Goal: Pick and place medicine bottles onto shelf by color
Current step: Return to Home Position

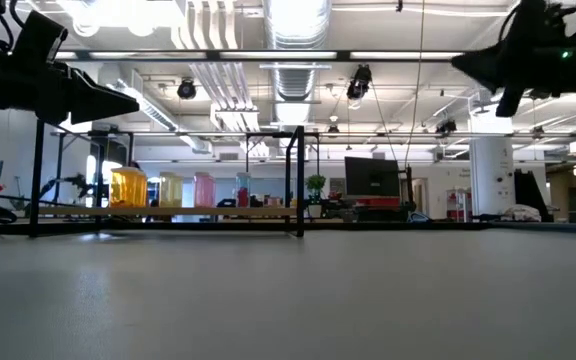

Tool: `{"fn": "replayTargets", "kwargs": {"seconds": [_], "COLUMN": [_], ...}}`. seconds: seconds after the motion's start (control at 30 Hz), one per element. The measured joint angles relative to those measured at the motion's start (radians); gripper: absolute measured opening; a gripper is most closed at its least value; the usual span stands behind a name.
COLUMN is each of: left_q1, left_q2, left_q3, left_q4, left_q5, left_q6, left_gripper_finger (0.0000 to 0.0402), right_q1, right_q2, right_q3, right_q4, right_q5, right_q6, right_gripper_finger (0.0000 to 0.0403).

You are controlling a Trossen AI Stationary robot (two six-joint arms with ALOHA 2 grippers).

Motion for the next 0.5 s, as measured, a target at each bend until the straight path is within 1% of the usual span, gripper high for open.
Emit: {"fn": "replayTargets", "kwargs": {"seconds": [0.17, 0.5], "left_q1": [0.000, 0.000], "left_q2": [0.016, 0.048], "left_q3": [0.000, 0.000], "left_q4": [0.000, 0.001], "left_q5": [0.000, 0.000], "left_q6": [0.000, 0.000], "left_gripper_finger": [0.0341, 0.0341], "right_q1": [0.000, 0.000], "right_q2": [-0.041, -0.045], "right_q3": [0.000, 0.000], "right_q4": [0.007, 0.001], "right_q5": [0.000, 0.000], "right_q6": [0.000, 0.000], "right_gripper_finger": [0.0009, 0.0009]}}
